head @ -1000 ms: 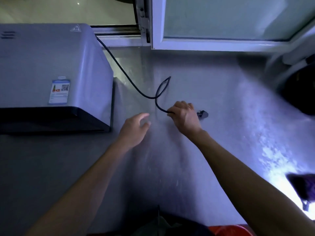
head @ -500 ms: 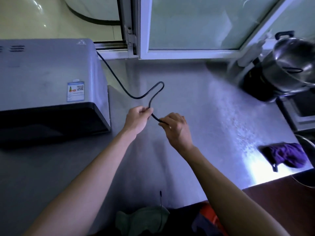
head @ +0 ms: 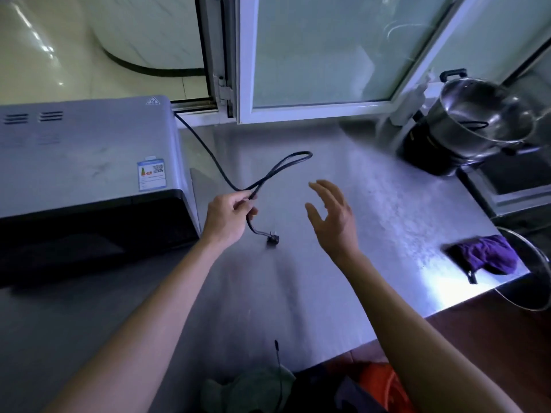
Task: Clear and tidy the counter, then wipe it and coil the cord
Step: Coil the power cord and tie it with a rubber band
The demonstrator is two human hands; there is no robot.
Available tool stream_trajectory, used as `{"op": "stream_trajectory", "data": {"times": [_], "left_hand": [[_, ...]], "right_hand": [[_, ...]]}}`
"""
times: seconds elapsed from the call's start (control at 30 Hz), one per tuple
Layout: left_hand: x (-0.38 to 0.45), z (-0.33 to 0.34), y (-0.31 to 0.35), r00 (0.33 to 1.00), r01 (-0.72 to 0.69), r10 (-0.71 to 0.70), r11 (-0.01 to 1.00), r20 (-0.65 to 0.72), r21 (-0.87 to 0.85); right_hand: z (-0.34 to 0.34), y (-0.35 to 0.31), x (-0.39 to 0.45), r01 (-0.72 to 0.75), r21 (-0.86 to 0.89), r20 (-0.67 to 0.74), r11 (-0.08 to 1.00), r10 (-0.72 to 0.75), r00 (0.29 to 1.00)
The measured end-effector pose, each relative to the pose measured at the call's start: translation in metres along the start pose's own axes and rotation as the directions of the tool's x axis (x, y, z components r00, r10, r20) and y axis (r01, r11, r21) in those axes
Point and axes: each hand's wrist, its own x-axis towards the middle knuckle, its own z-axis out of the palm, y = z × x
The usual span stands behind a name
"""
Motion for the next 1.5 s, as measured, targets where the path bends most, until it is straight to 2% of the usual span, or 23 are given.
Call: {"op": "stream_trajectory", "data": {"times": [0.13, 0.3, 0.43, 0.5, 0.6, 0.73, 0.93, 1.0, 1.1, 1.17, 1.3, 1.4, 1.5], "left_hand": [[-0.004, -0.013, -0.007, 1.0, -0.019, 0.019, 1.0, -0.02, -0.002], [-0.007, -0.022, -0.014, 0.999, -0.053, 0.053, 0.999, -0.009, -0.011], [-0.008, -0.026, -0.016, 0.997, -0.071, 0.071, 0.997, -0.004, -0.003], [-0.01, -0.025, -0.015, 0.997, -0.076, 0.076, 0.997, -0.007, 0.013], [-0.013, -0.022, -0.012, 0.994, -0.099, 0.101, 0.994, -0.031, 0.051], [-0.018, -0.014, -0.006, 0.976, -0.15, 0.159, 0.986, -0.146, 0.072], [-0.014, -0.001, -0.003, 0.95, -0.127, 0.136, 0.991, -0.28, 0.05], [-0.009, 0.0, -0.002, 0.934, -0.142, 0.164, 0.986, -0.317, 0.093], [-0.002, 0.001, 0.003, 0.899, -0.178, 0.26, 0.952, -0.352, 0.249], [0.004, 0.003, 0.008, 0.875, -0.239, 0.349, 0.914, -0.336, 0.327], [0.017, 0.016, 0.016, 0.86, -0.314, 0.475, 0.781, -0.188, 0.54], [0.028, 0.025, 0.026, 0.874, -0.339, 0.474, 0.751, -0.106, 0.566], [0.039, 0.032, 0.04, 0.851, -0.394, 0.521, 0.717, -0.067, 0.576]], "right_hand": [[-0.012, -0.006, 0.028, -0.04, -0.063, 0.049, 0.997, 0.043, 0.998], [-0.019, -0.021, 0.046, 0.109, -0.119, 0.13, 0.987, -0.094, 0.987], [-0.026, -0.026, 0.048, 0.126, -0.119, 0.214, 0.985, -0.099, 0.972], [-0.031, -0.029, 0.044, 0.11, -0.073, 0.199, 0.991, -0.094, 0.976], [-0.041, -0.035, 0.038, 0.126, -0.029, 0.104, 0.992, -0.123, 0.987], [-0.052, -0.04, 0.038, 0.124, 0.036, 0.039, 0.992, -0.126, 0.991], [-0.066, -0.048, 0.044, 0.14, 0.15, 0.004, 0.979, -0.143, 0.99], [-0.069, -0.05, 0.048, 0.156, 0.165, -0.021, 0.974, -0.154, 0.988], [-0.078, -0.05, 0.056, 0.175, 0.165, -0.053, 0.971, -0.168, 0.984], [-0.085, -0.048, 0.064, 0.183, 0.173, -0.069, 0.968, -0.173, 0.982], [-0.099, -0.041, 0.083, 0.213, 0.125, -0.141, 0.969, -0.195, 0.971], [-0.108, -0.033, 0.098, 0.242, 0.109, -0.152, 0.964, -0.224, 0.963], [-0.114, -0.028, 0.114, 0.265, 0.13, -0.151, 0.955, -0.245, 0.958]]}}
